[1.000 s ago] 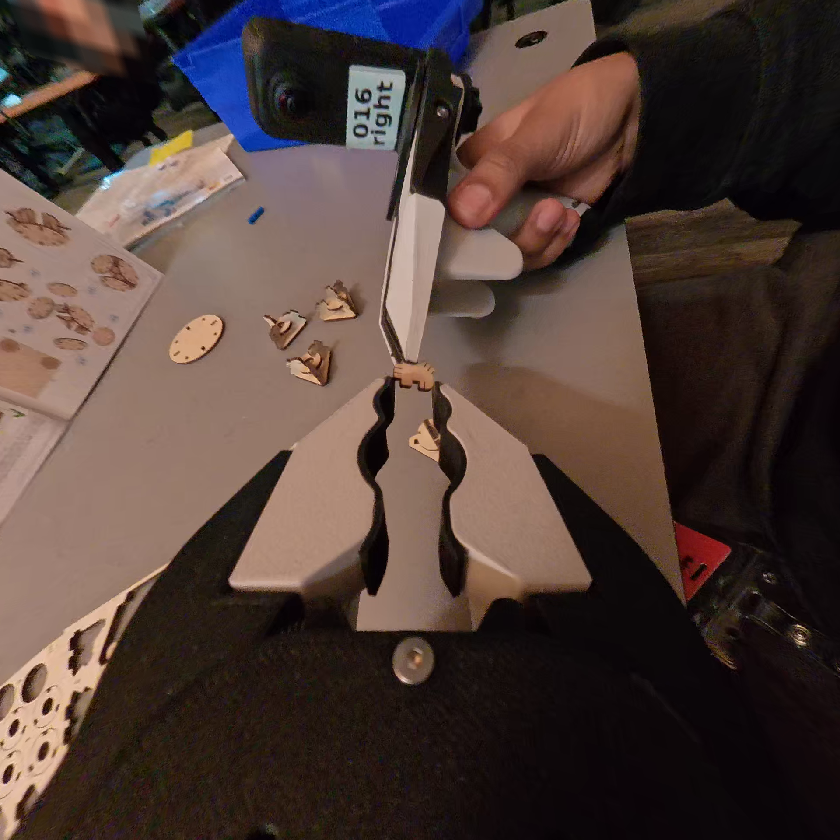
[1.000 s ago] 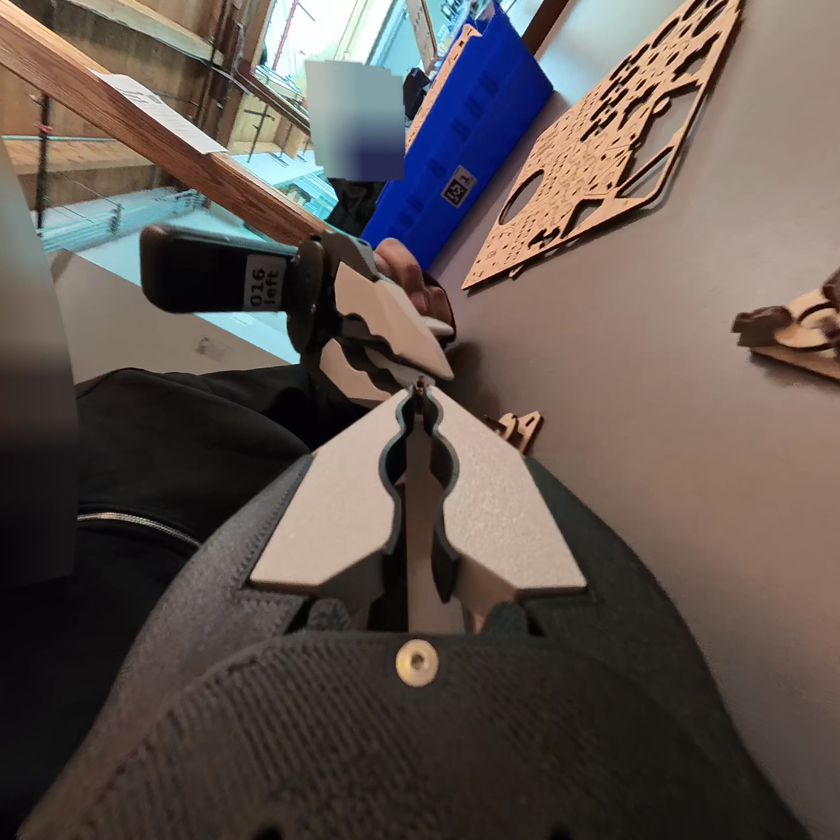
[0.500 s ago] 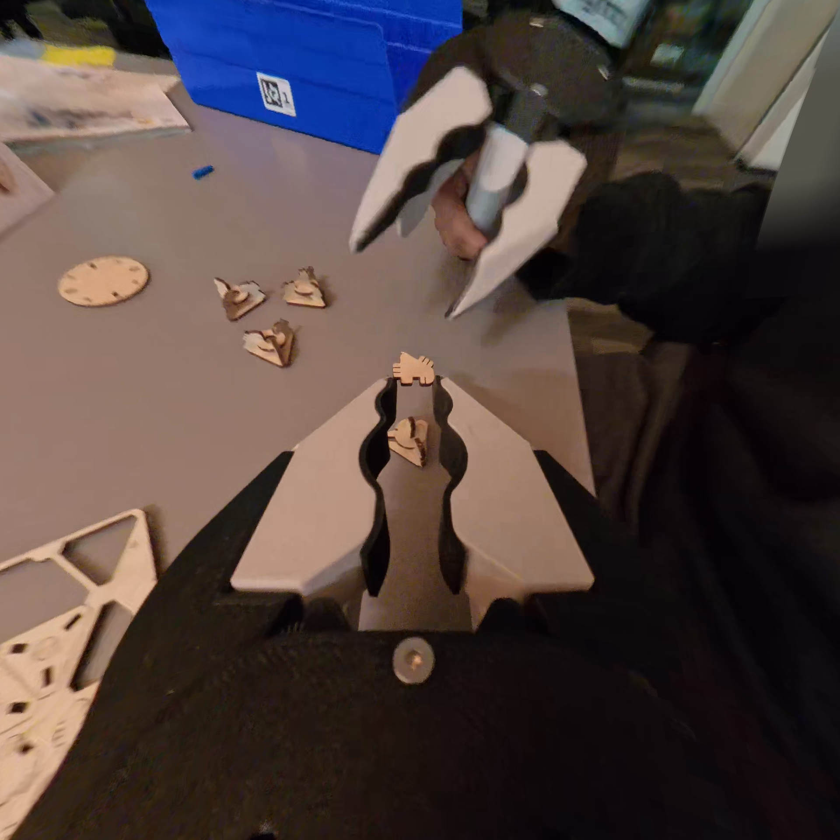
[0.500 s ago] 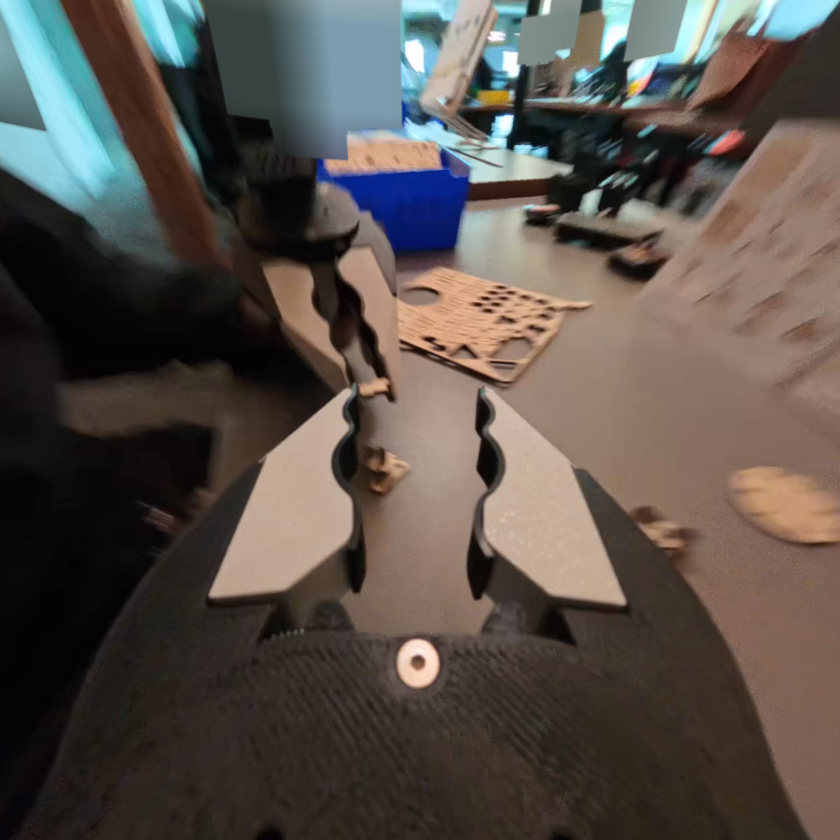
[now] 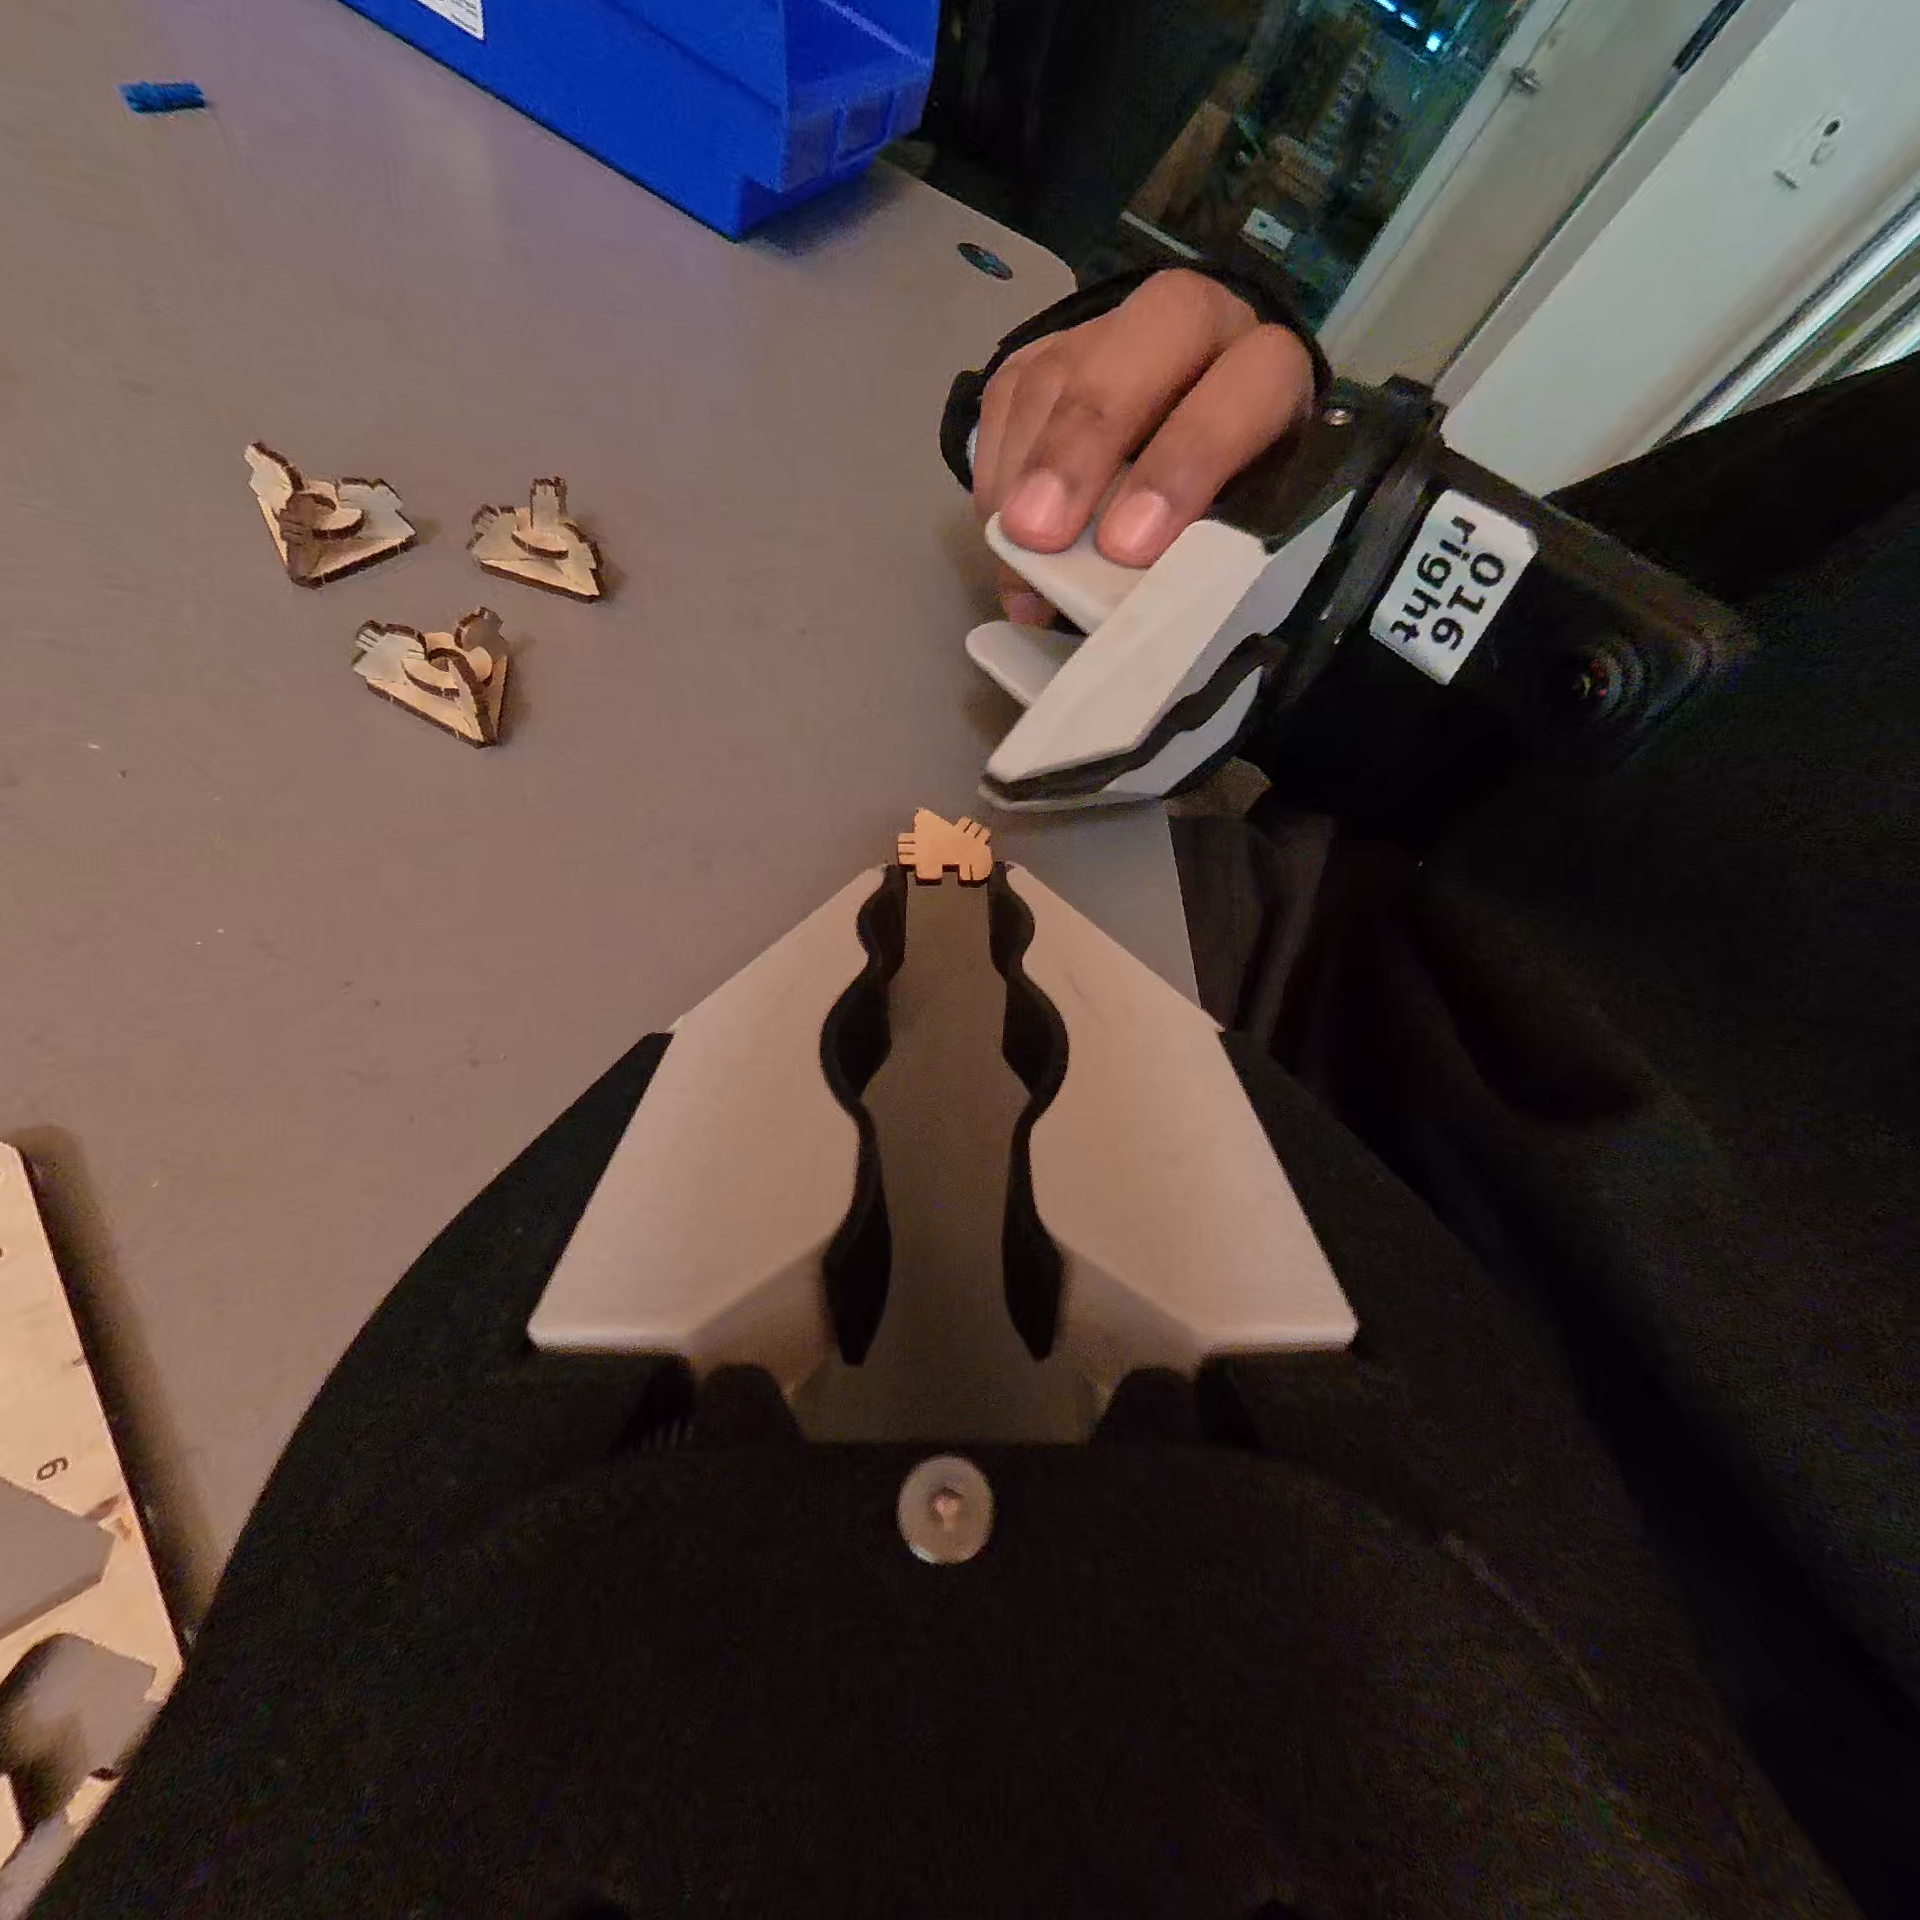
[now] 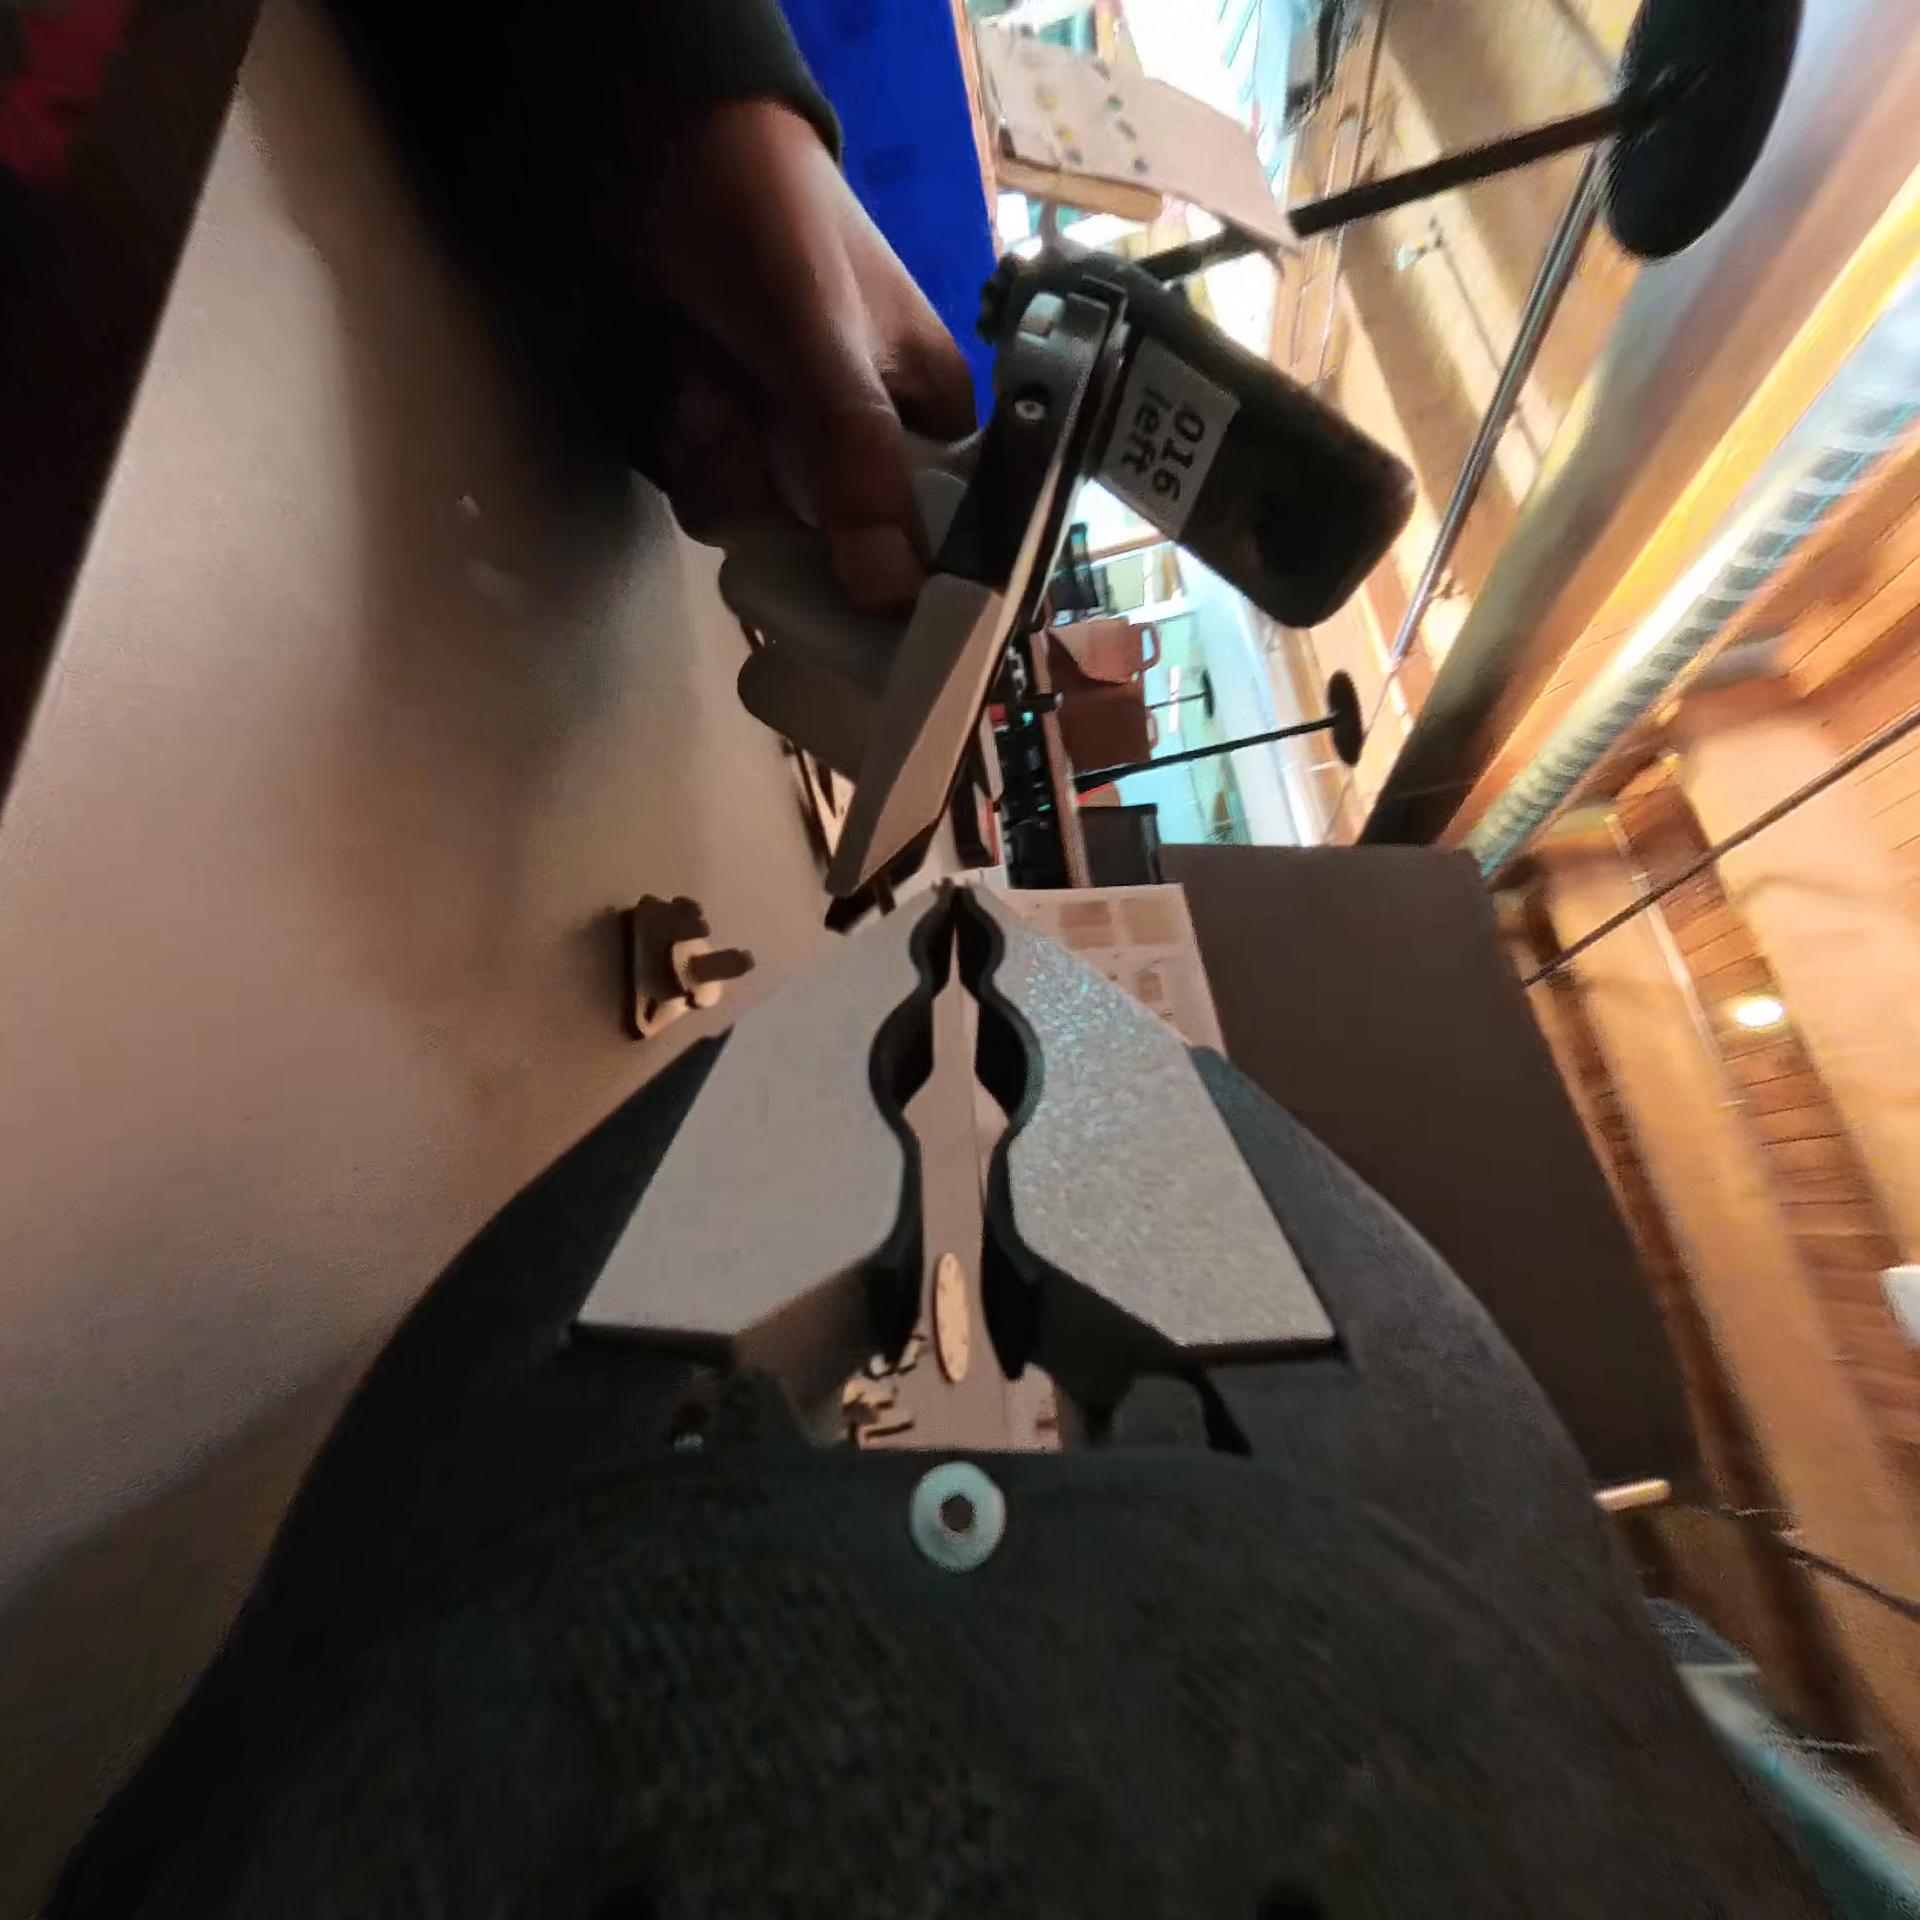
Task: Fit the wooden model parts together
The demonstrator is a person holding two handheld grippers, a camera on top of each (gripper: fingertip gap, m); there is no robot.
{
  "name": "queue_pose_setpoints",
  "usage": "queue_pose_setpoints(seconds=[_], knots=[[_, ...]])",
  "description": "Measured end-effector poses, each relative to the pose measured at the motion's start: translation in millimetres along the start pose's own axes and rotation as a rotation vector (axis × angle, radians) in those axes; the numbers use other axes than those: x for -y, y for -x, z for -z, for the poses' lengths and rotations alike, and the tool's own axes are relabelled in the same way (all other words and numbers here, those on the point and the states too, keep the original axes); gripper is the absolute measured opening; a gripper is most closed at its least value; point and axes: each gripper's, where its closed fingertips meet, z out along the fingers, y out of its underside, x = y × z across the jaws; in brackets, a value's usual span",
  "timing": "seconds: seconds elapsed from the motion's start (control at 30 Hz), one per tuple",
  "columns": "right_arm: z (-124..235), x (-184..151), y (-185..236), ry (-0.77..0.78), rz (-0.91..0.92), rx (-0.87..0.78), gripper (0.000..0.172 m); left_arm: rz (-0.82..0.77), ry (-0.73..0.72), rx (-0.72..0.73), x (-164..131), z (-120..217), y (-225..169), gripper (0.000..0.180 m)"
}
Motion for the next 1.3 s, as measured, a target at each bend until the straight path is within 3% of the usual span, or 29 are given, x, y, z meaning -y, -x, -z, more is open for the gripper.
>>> queue_pose_setpoints(seconds=[0.33,0.63,0.73,0.9,1.03,1.3], knots=[[-2.6,-5.5,14.8,0.023,0.006,0.061,0.009,0.002,0.015,-0.017,-2.0,-1.6,-2.2,0.015],[-3.5,-4.6,19.1,0.028,0.035,0.074,0.001,0.003,0.025,-0.006,-3.2,-2.7,-0.8,0.016],[-1.8,-13.1,17.3,0.068,0.033,0.094,0.001,-0.002,0.037,0.034,-4.5,-3.6,3.4,0.034],[6.7,-30.4,19.5,0.14,0.025,0.181,0.001,-0.08,0.231,0.257,-29.0,-13.4,24.6,0.038],[9.6,-32.7,43.0,0.19,0.106,0.267,0.001,-0.157,0.294,0.336,-35.8,-17.2,29.2,0.032],[9.3,-34.2,60.0,0.209,0.177,0.292,0.001,-0.169,0.302,0.331,-36.4,-18.4,28.1,0.02]])
